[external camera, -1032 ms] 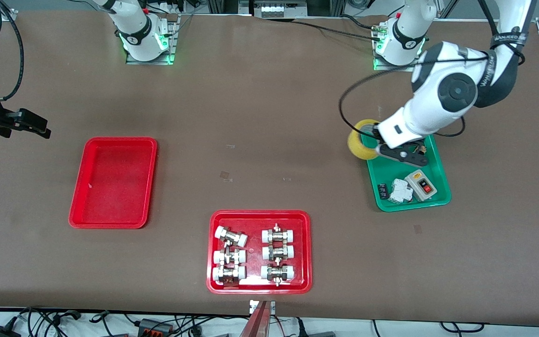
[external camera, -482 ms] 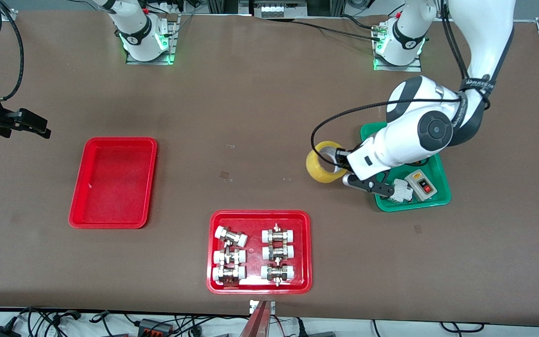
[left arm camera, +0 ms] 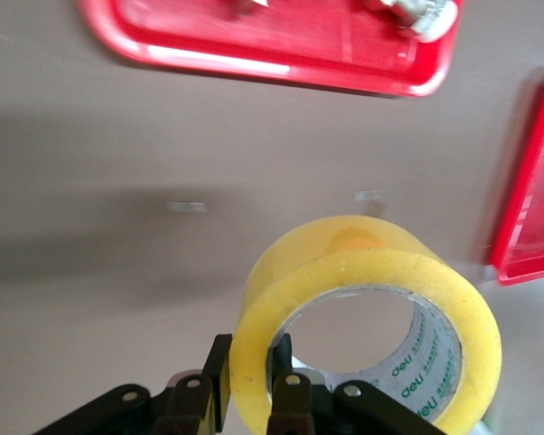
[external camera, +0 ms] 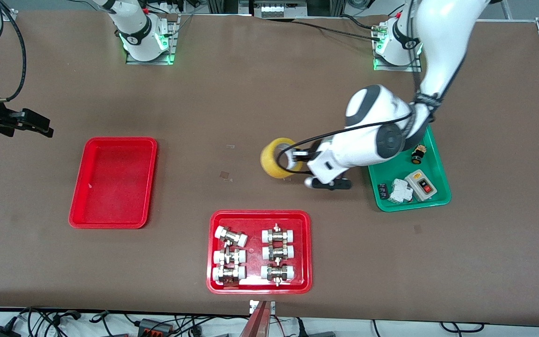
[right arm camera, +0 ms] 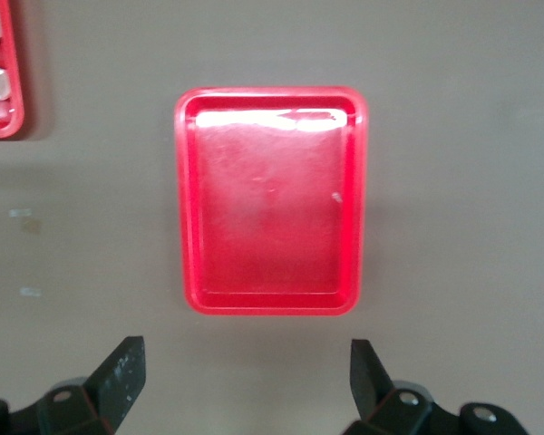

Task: Left arm passes tape to right arm into tray
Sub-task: 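Lift the tape with the left gripper while the right gripper reaches over, then carry the tape toward the right gripper while the right gripper approaches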

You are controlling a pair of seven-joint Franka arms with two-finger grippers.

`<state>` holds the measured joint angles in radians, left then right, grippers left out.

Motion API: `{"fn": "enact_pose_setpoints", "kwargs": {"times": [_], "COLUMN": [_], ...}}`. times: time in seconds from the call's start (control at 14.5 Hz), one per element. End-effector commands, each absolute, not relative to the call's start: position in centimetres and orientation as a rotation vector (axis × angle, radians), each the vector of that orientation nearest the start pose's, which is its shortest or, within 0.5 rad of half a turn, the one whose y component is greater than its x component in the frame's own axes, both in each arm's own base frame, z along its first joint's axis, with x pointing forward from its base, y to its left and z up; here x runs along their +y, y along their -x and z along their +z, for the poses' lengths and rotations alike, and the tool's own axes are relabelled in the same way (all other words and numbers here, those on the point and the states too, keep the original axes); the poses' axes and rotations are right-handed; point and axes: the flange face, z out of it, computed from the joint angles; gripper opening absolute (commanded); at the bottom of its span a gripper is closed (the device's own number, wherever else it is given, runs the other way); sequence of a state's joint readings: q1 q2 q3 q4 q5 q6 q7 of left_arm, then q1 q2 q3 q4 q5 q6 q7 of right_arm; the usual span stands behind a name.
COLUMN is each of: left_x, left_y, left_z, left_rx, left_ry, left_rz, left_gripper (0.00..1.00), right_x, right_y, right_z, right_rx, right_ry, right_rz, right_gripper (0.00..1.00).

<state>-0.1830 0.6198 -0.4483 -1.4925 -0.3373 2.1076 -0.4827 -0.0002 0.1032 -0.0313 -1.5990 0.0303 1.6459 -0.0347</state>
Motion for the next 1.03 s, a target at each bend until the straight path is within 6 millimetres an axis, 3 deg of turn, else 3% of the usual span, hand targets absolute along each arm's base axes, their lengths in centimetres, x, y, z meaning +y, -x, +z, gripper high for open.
{"fn": "enact_pose_setpoints", "kwargs": {"times": [0.0,0.21,0.34,0.41,0.55,0.76,0.96], "left_x": [-42.1,-45.8,-46.3,-45.5,-44.1,-44.0,-44.2], "left_y": [-62.0,-61.2,-61.1,-61.5,-61.4,-61.2,-61.3], "left_z": [35.6,34.7,34.4,35.1,35.2,34.9,34.9], "left_rx": [-0.392,-0.606,-0.704,-0.694,-0.587,-0.543,-0.523], "left_ry": [3.634,3.667,3.654,3.648,3.571,3.545,3.557], "left_rz": [0.51,0.394,0.386,0.356,0.373,0.384,0.377], "left_gripper": [0.0,0.0,0.0,0.0,0.0,0.0,0.0], "right_x": [3.0,9.0,12.7,14.5,17.0,18.9,21.2], "right_y": [-59.4,-60.7,-61.7,-62.2,-62.8,-64.9,-66.6], "right_z": [53.3,49.2,46.6,45.6,45.0,41.7,38.3], "right_rx": [-0.097,-0.135,-0.14,-0.136,-0.117,-0.057,-0.023], "right_ry": [3.045,2.861,2.778,2.737,2.668,2.569,2.341], "right_rz": [0.167,0.244,0.234,0.212,0.149,0.125,0.135], "right_gripper": [1.0,1.0,1.0,1.0,1.0,1.0,1.0]}}
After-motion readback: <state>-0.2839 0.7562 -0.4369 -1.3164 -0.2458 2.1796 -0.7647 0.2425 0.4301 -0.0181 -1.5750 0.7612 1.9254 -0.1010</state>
